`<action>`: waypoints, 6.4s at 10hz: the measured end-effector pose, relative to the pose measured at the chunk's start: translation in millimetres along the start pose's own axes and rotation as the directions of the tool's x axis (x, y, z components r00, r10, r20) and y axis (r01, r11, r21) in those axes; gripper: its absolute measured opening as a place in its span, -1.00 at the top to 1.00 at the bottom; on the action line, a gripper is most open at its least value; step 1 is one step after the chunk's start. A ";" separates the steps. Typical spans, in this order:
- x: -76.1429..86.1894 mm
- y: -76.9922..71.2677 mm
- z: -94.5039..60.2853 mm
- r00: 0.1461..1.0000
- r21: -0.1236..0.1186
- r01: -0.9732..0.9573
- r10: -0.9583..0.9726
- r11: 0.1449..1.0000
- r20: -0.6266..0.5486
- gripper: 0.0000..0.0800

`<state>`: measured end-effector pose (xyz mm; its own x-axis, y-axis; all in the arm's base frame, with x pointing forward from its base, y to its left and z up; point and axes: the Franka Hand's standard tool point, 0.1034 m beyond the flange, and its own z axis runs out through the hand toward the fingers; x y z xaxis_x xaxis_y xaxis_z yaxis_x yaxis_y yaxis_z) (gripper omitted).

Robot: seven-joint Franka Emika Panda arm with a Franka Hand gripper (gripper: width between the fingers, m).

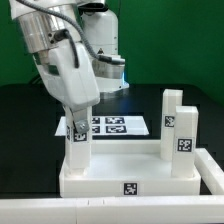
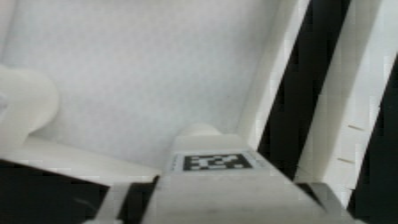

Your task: Assemble desk

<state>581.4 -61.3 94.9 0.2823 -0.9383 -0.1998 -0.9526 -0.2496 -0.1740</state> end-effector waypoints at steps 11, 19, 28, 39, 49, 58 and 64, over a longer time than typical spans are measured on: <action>-0.7 -10.4 -22.1 0.549 -0.056 0.835 -0.836 0.547 0.020 -0.62; -0.1 -7.2 -18.5 0.398 -0.088 0.915 -0.916 0.394 0.042 0.28; -25.9 -45.7 -2.3 1.000 0.015 0.019 -0.019 1.000 -0.001 0.05; -47.8 -59.7 0.1 0.342 -0.081 0.938 -0.937 0.336 0.076 -0.62; -58.5 -58.1 7.3 0.726 -0.102 0.681 -0.687 0.726 -0.044 0.29; -68.8 -67.3 14.5 0.963 -0.056 0.260 -0.263 0.964 -0.064 0.05; -70.7 -66.9 15.6 0.566 -0.094 0.820 -0.824 0.564 -0.003 -0.62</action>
Offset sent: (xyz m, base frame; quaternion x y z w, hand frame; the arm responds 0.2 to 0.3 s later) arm 0.0015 -0.0049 0.0186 -0.0059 0.0108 -0.2378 0.9712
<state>626.9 25.4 105.6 0.9446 -0.3266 0.0333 -0.3166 -0.9330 -0.1710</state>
